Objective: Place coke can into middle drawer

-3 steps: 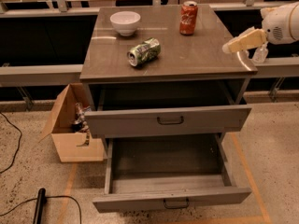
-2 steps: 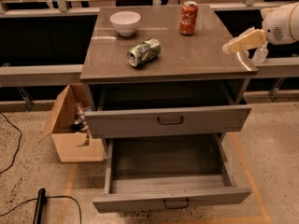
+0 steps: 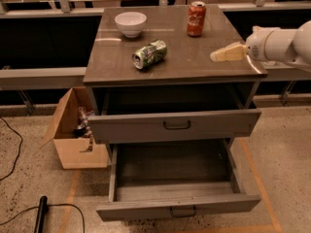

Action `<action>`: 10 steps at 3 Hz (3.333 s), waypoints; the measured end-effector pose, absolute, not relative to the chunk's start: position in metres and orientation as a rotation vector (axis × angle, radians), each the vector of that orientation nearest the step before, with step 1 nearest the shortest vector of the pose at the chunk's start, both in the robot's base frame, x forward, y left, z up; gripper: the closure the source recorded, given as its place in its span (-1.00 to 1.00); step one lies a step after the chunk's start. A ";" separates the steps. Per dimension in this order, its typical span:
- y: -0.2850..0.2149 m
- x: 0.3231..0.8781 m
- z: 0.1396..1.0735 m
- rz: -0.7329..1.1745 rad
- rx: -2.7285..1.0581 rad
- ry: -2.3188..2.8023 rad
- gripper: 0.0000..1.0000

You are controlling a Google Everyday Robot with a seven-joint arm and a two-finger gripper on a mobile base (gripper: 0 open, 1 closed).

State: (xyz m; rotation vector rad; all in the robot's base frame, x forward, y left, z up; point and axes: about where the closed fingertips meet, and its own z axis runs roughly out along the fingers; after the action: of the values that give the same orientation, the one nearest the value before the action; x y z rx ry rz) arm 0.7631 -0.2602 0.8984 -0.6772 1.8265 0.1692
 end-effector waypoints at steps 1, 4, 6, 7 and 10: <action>-0.255 0.824 0.888 0.147 -0.557 1.728 -1.00; -0.253 0.909 0.943 0.139 -0.363 1.584 -1.00; -0.211 0.936 0.936 0.290 -0.409 1.587 -1.00; -0.205 0.951 0.937 0.288 -0.410 1.572 -1.00; -0.181 0.971 0.933 0.294 -0.448 1.549 -0.20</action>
Offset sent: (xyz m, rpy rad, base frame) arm 0.1446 -0.0281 0.0845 0.1185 -0.4724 -0.2975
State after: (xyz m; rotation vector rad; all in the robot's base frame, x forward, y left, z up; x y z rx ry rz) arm 0.9712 -0.1807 0.9332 -0.4479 1.5485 0.2941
